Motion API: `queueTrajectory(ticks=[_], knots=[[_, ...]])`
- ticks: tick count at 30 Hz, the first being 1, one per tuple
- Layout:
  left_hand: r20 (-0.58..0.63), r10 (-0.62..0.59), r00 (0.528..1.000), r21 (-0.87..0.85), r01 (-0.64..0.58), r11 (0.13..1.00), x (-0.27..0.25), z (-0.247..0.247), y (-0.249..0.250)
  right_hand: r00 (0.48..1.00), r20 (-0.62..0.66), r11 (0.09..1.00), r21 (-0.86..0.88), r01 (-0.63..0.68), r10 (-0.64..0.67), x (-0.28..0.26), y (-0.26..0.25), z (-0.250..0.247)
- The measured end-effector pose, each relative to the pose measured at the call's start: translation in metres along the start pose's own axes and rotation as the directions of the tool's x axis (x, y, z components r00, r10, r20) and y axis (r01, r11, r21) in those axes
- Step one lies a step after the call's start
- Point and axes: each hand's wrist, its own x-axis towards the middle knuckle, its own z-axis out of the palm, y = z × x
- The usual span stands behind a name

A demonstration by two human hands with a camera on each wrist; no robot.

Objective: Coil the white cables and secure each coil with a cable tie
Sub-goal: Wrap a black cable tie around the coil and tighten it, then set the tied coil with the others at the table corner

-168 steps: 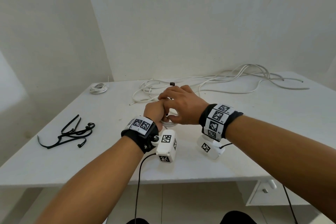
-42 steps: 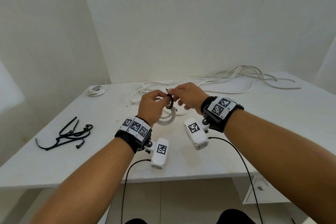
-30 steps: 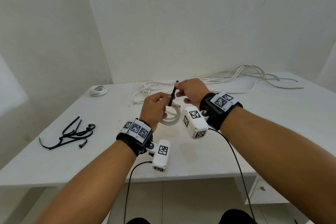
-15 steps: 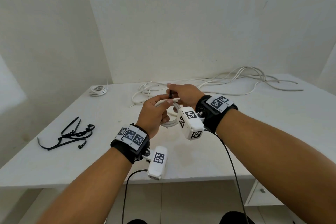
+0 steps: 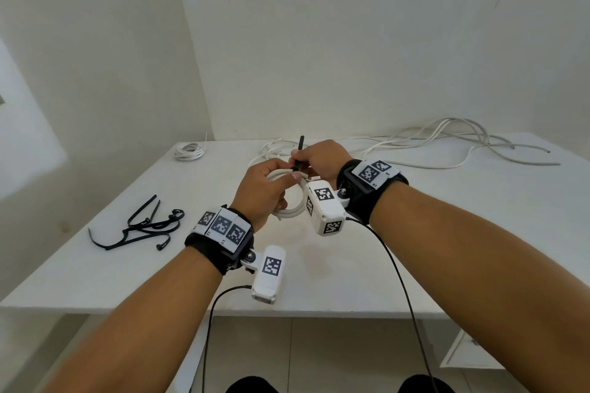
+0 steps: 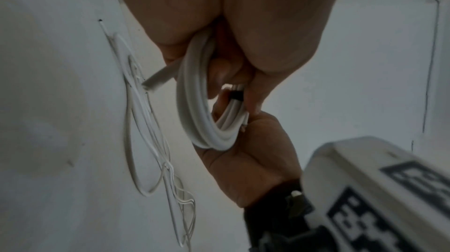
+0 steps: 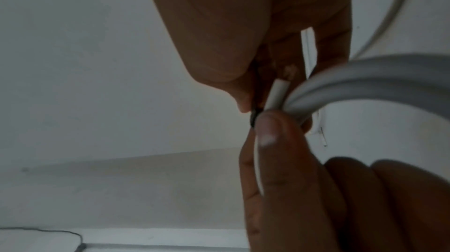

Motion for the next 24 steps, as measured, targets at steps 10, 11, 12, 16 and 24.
queueTrajectory(ticks=[10,11,12,16,24], knots=[[-0.251,-0.017,0.968,0.147,0.056,0.988,0.01,-0.099,0.005,0.972,0.2,0.875,-0.484,-0.013,0.125,0.035,0.033,0.067],[-0.263,-0.027,0.965,0.155,0.07,0.985,0.013,-0.11,0.007,0.97,0.207,0.757,-0.652,0.041,0.125,0.04,0.035,0.076],[-0.27,-0.039,0.962,0.151,0.082,0.985,0.017,-0.119,0.009,0.968,0.217,0.643,-0.761,0.085,0.129,0.043,0.037,0.085],[-0.289,-0.059,0.956,0.185,0.116,0.976,0.038,-0.154,0.013,0.959,0.205,0.489,-0.868,0.086,0.196,0.054,0.036,0.107],[-0.064,-0.183,0.981,0.584,0.185,0.79,0.091,-0.194,-0.011,0.972,0.062,0.268,-0.963,0.0,0.225,0.084,0.053,0.115]])
